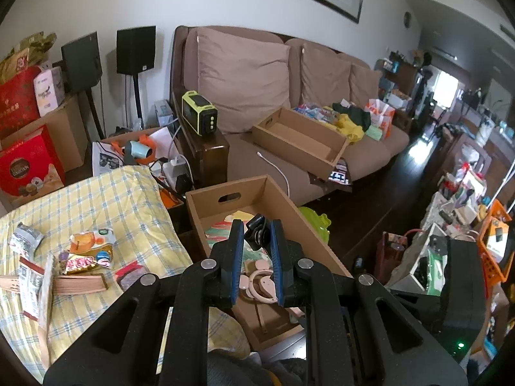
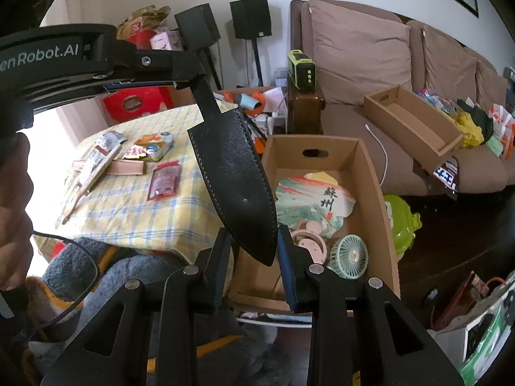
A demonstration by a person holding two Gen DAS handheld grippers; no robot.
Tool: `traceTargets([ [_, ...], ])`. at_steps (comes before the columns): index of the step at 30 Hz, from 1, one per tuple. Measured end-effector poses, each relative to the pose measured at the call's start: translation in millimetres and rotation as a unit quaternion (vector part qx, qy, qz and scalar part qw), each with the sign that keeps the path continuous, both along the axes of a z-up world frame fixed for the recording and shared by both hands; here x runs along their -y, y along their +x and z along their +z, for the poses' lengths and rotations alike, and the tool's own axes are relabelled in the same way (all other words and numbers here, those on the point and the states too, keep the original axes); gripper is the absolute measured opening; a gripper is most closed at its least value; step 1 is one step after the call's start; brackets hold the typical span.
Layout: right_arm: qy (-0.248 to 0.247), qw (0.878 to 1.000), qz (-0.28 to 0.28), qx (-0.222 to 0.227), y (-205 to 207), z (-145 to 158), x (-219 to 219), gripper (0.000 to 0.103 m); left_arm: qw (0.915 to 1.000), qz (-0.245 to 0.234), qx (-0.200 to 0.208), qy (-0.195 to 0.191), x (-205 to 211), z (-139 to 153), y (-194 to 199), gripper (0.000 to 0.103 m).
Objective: Organize objects
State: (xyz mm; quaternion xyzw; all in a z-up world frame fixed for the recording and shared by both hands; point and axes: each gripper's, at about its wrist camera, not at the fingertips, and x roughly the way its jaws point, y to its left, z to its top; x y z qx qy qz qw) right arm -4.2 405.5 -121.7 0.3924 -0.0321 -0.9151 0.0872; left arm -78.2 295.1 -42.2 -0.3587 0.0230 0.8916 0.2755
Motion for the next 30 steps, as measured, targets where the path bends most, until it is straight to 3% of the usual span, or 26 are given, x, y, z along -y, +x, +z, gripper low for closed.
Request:
traceTargets([
  [30,-0.022,0.998,-0.054,0.026,2,-18,-58,0.028,0.999,-0.019,0.039,-0.007,-63,-32,-20,0.015],
])
